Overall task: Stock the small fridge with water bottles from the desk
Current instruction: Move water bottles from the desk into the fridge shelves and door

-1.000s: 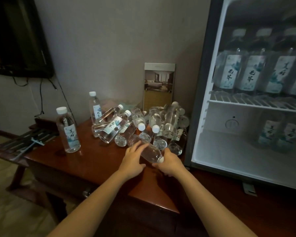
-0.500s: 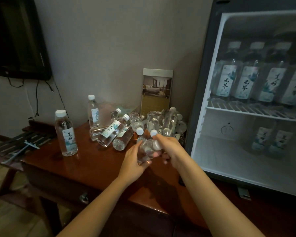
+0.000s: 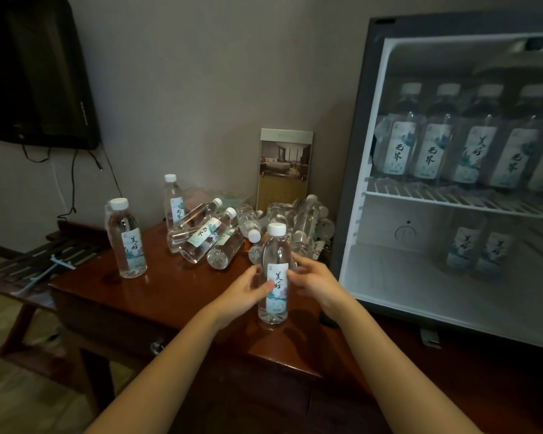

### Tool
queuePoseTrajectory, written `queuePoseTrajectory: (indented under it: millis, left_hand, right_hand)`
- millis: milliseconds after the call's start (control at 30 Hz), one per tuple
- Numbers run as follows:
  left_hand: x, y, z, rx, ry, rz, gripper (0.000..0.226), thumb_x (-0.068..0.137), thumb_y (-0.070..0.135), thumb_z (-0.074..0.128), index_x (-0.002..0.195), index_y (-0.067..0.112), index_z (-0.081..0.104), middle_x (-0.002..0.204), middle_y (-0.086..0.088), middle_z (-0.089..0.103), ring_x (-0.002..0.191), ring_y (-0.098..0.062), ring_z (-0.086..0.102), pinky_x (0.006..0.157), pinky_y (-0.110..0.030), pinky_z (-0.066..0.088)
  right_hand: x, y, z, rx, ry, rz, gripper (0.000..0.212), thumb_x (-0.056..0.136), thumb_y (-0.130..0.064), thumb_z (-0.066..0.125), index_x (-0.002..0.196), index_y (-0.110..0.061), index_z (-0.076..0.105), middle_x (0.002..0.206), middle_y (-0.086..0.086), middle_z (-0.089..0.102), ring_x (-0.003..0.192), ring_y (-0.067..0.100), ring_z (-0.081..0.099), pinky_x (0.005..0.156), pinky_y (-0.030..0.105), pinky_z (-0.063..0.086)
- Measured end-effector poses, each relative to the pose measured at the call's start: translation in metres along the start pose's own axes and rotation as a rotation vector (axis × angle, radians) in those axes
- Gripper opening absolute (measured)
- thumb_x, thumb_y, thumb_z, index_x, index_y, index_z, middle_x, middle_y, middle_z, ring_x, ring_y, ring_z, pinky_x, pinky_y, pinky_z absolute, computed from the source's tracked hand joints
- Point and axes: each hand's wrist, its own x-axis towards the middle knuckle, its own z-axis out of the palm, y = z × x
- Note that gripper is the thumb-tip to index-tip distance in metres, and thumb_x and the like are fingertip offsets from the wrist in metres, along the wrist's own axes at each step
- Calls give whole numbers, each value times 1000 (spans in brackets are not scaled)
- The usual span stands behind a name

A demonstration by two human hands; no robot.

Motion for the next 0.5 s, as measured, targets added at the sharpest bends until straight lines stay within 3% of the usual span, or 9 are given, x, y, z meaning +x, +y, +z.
queuePoseTrajectory:
  millis: [67,167,233,300,367,500]
  left_hand:
    - [-4,0,0,3,12,-2,39,89,27,59,126,27,47,132,-5,51,117,-16,54,97,-38,48]
    - [-8,3,8,-26,52,32,40,91,17,56,129,19,44,125,1,56,114,-13,55,91,-30,51]
    - [-9,10,16,-1,71,69,37,92,12,54,127,20,42,116,8,56,109,-11,55,80,-20,52]
    - [-10,14,21,34,68,94,37,93,11,53,126,21,42,116,4,55,108,-13,55,75,-17,52]
    - [-12,20,29,64,51,110,38,93,14,54,129,21,42,124,-2,52,112,-16,55,77,-19,53]
    - [-11,34,53,50,25,181,36,92,12,55,122,27,43,120,5,51,108,-9,56,79,-18,53]
  right_hand:
    - [-8,13,2,-53,-59,21,41,93,-4,50,132,-18,49,102,-5,64,91,3,60,67,12,50]
    - [-13,32,7,-87,-32,12,43,90,-3,56,131,-12,50,124,3,61,114,16,58,93,25,48]
    - [-16,38,8,-80,13,-20,44,89,-3,58,131,-11,49,124,3,61,117,16,57,89,21,49]
    - [-21,40,6,-72,33,-36,42,89,-5,58,130,-11,50,122,2,61,110,12,58,80,15,50]
    - [-28,41,-1,-74,53,-46,40,90,-7,58,129,-12,51,121,2,62,105,10,59,78,15,49]
    - [-42,42,-23,-51,110,-75,39,91,-10,56,129,-13,50,122,2,62,107,11,60,79,15,50]
